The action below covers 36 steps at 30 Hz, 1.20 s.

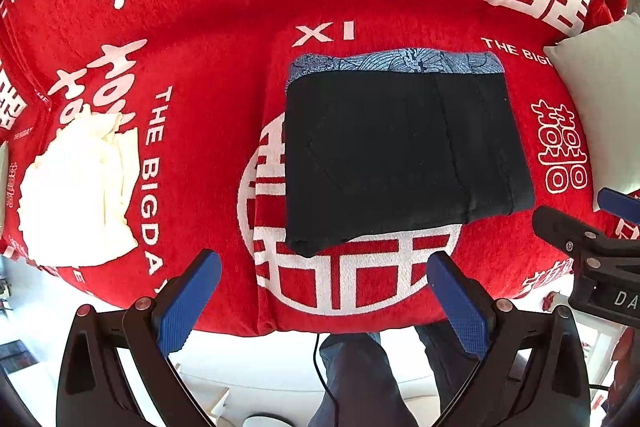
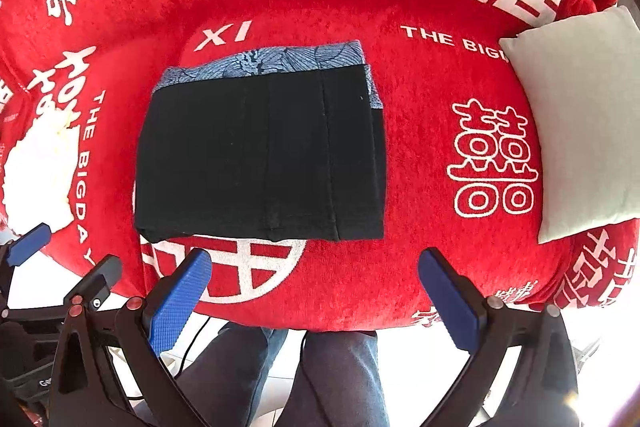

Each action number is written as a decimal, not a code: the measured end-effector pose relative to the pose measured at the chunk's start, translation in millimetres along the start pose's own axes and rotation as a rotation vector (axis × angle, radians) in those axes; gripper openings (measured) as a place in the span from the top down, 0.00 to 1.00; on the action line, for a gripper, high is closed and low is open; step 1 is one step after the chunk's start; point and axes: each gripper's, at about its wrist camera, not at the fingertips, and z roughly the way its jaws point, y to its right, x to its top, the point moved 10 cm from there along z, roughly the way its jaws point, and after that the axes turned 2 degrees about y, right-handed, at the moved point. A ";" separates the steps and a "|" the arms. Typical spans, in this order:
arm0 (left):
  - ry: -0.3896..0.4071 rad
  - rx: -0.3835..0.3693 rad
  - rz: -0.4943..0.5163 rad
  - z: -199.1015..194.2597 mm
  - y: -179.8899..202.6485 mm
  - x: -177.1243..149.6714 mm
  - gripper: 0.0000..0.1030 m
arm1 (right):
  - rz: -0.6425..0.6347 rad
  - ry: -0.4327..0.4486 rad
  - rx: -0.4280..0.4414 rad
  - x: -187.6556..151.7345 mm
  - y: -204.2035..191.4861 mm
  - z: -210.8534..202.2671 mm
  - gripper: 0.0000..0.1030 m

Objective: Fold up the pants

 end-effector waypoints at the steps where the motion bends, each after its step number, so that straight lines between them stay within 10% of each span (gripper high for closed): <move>1: -0.003 0.000 0.000 0.6 -0.1 0.0 0.00 | 0.004 -0.005 0.002 -0.4 0.3 0.3 0.00; 36: -0.001 0.025 -0.009 9.9 0.7 5.2 0.00 | 0.017 -0.050 -0.002 1.4 1.6 9.8 0.00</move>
